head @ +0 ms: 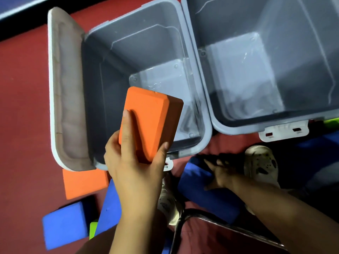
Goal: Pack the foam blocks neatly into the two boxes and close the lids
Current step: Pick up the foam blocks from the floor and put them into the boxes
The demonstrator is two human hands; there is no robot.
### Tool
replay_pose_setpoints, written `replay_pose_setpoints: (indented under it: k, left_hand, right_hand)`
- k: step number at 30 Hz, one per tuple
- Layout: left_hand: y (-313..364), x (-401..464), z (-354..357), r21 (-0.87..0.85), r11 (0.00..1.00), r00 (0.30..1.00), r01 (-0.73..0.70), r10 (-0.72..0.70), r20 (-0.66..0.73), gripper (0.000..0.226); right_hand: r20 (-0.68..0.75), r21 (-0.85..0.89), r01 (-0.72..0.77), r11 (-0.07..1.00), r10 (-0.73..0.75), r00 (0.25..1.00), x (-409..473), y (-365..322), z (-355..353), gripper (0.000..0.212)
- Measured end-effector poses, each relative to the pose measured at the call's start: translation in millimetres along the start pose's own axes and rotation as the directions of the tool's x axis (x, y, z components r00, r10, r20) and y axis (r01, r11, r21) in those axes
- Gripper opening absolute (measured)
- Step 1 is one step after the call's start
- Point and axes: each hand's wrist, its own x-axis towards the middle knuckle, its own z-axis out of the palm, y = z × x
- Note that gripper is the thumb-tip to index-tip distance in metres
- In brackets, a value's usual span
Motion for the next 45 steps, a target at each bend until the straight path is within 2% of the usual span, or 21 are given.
replay_pose_setpoints:
  k: [4,7,11,16,19,26,29,31,32,34,36,37,39,41,43,45]
  left_hand:
    - [5.4,-1.6,-4.3,-0.009,1.000,1.000,-0.002,0.002,0.018,0.087]
    - [11.0,-3.0,-7.5,-0.054,0.999,1.000,0.009,-0.008,0.007,0.086]
    - [22.0,-10.8,-11.9,-0.068,0.998,1.000,-0.018,0.017,-0.019,0.084]
    - [30.3,-37.1,-18.9,-0.061,0.997,0.999,-0.054,0.054,-0.001,0.084]
    - [37.8,-51.7,-29.8,-0.056,0.996,0.996,-0.073,0.071,-0.044,0.082]
    - [63.8,-91.8,-59.3,-0.083,0.993,0.986,-0.087,0.074,-0.147,0.078]
    - [69.7,-106.0,-70.6,-0.130,0.985,0.981,-0.111,0.087,-0.176,0.078]
    - [72.6,-109.9,-77.2,-0.165,0.981,0.979,-0.104,0.071,-0.193,0.081]
    - [74.7,-110.7,-80.1,-0.180,0.978,0.977,-0.100,0.063,-0.204,0.084]
    - [78.6,-110.7,-86.3,-0.202,0.973,0.973,-0.108,0.061,-0.225,0.086]
    - [82.8,-107.8,-90.7,-0.235,0.967,0.974,-0.102,0.049,-0.222,0.088]
    - [85.4,-105.4,-91.4,-0.256,0.962,0.977,-0.091,0.037,-0.209,0.090]
    - [92.2,-99.3,-90.7,-0.295,0.953,0.982,-0.072,0.016,-0.188,0.092]
    - [102.8,-92.4,-86.5,-0.304,0.950,0.983,-0.075,0.019,-0.183,0.091]
    - [117.4,-82.6,-77.9,-0.309,0.949,0.982,-0.072,0.014,-0.187,0.089]
    - [135.9,-71.7,-65.0,-0.327,0.944,0.984,-0.049,-0.011,-0.179,0.086]
  right_hand:
    - [-0.065,-0.034,0.014,0.999,-0.016,0.998,-32.8,-12.9,-1.6,0.108]
    - [-0.153,-0.021,-0.072,0.997,0.068,0.986,-65.6,-13.9,-5.1,0.108]
    - [-0.224,0.097,-0.153,0.983,0.171,0.959,-110.3,-6.6,-12.5,0.114]
    - [-0.331,0.213,-0.168,0.963,0.232,0.915,-178.6,3.9,-33.1,0.110]
    - [-0.388,0.324,-0.112,0.940,0.240,0.890,-213.2,8.3,-40.4,0.114]
    - [-0.520,0.535,0.176,0.826,0.157,0.840,-276.4,17.2,-58.8,0.116]
    - [-0.589,0.637,0.301,0.710,0.197,0.783,-299.9,27.2,-85.0,0.118]
    - [-0.612,0.727,0.382,0.570,0.287,0.737,-311.6,35.4,-112.7,0.123]
    - [-0.608,0.768,0.427,0.478,0.335,0.720,-317.5,38.2,-128.6,0.122]
    - [-0.575,0.816,0.526,0.239,0.417,0.704,-324.9,42.8,-162.0,0.102]
    - [-0.499,0.812,0.582,-0.042,0.465,0.731,-331.3,42.8,-194.7,0.086]
    - [-0.460,0.805,0.578,-0.134,0.474,0.750,-334.0,42.2,-207.4,0.088]
    - [-0.427,0.814,0.555,-0.170,0.471,0.772,-334.3,39.8,-226.5,0.100]
    - [-0.436,0.846,0.522,-0.111,0.420,0.796,-328.3,38.9,-235.8,0.107]
    - [-0.446,0.872,0.487,-0.054,0.321,0.835,-319.5,42.3,-237.8,0.102]
    - [-0.452,0.882,0.470,-0.027,0.229,0.862,-312.2,54.0,-234.2,0.088]
